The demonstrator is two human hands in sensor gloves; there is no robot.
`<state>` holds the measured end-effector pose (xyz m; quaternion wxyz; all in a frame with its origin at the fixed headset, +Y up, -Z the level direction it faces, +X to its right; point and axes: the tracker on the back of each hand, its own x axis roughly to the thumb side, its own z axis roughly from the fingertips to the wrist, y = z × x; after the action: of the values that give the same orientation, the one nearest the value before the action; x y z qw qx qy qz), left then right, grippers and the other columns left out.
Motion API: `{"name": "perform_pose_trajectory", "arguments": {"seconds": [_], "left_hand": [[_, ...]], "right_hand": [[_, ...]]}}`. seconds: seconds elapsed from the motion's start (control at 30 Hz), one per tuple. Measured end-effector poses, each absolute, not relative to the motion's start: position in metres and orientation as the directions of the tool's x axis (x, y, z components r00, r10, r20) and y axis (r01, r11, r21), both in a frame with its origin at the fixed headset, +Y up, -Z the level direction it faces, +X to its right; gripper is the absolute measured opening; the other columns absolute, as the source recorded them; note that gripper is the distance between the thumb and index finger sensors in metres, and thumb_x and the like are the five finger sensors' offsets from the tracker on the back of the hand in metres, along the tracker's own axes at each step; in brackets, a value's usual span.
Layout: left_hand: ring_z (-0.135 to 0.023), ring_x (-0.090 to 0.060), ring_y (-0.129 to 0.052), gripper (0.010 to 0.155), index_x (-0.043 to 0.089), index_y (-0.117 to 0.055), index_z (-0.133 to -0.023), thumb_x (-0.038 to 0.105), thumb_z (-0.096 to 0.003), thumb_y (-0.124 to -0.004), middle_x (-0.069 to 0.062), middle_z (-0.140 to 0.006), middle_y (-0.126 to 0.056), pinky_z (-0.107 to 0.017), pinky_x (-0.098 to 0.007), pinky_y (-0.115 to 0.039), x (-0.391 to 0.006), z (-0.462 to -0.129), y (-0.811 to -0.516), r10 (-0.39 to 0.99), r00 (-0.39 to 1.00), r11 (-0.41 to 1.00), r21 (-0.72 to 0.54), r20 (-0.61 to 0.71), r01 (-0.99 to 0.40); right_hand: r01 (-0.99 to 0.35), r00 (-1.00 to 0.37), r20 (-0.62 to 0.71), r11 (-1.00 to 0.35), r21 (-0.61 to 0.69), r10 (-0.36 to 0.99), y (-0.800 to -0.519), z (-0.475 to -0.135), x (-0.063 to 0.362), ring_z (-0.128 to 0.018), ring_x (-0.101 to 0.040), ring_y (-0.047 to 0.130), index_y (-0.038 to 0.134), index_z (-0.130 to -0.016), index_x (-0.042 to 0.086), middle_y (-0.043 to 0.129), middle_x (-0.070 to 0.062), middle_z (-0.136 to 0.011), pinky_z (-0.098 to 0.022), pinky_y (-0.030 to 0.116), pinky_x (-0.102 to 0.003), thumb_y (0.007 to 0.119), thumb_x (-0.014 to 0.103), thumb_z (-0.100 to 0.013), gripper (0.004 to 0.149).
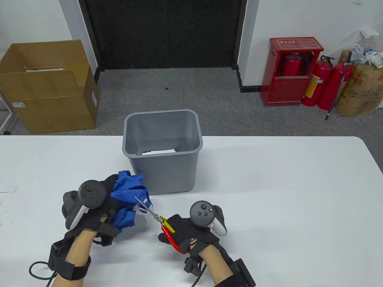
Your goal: Cut off the clothing tag with scissors
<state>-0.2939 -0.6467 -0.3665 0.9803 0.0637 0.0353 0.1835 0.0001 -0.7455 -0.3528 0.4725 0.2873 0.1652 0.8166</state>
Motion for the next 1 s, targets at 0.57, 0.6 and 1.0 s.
{"name": "perform_pose_trajectory", "arguments": {"seconds": [0.57, 0.6, 1.0], "left_hand": [[-0.079, -0.025, -0.097, 0.064, 0.038, -0.064, -0.107, 0.053, -0.0508, -0.091, 0.002, -0.096, -0.086, -0.077, -0.068, -0.056, -0.296, -0.366, -0.647, 0.365, 0.929, 0.924, 0.141, -0.055, -0.355], [-0.079, -0.025, -0.097, 0.064, 0.038, -0.064, -0.107, 0.053, -0.0508, -0.091, 0.002, -0.096, -0.086, -0.077, -0.068, -0.056, -0.296, -0.366, -0.647, 0.365, 0.929, 0.924, 0.141, -0.056, -0.354], [-0.079, -0.025, -0.097, 0.064, 0.038, -0.064, -0.107, 0.053, -0.0508, -0.091, 0.002, -0.096, -0.086, -0.077, -0.068, -0.056, -0.297, -0.366, -0.646, 0.359, 0.931, 0.927, 0.142, -0.06, -0.348]], "right_hand": [[-0.754, -0.373, 0.322, -0.487, 0.44, 0.87, -0.737, -0.356, 0.012, -0.027, -0.03, 0.096, 0.074, -0.068, 0.009, 0.091, -0.009, -0.054, -0.011, 0.07, -0.044, 0.073, 0.071, -0.029, 0.073], [-0.758, -0.389, 0.327, -0.501, 0.418, 0.861, -0.734, -0.358, 0.017, -0.027, -0.03, 0.096, 0.074, -0.068, 0.009, 0.091, -0.009, -0.054, -0.011, 0.07, -0.044, 0.074, 0.07, -0.029, 0.073], [-0.528, -0.84, 0.138, -0.849, 0.007, 0.524, -0.736, -0.373, 0.101, -0.031, -0.034, 0.095, 0.072, -0.072, 0.006, 0.09, -0.014, -0.058, -0.015, 0.07, -0.047, 0.078, 0.064, -0.031, 0.071]]}}
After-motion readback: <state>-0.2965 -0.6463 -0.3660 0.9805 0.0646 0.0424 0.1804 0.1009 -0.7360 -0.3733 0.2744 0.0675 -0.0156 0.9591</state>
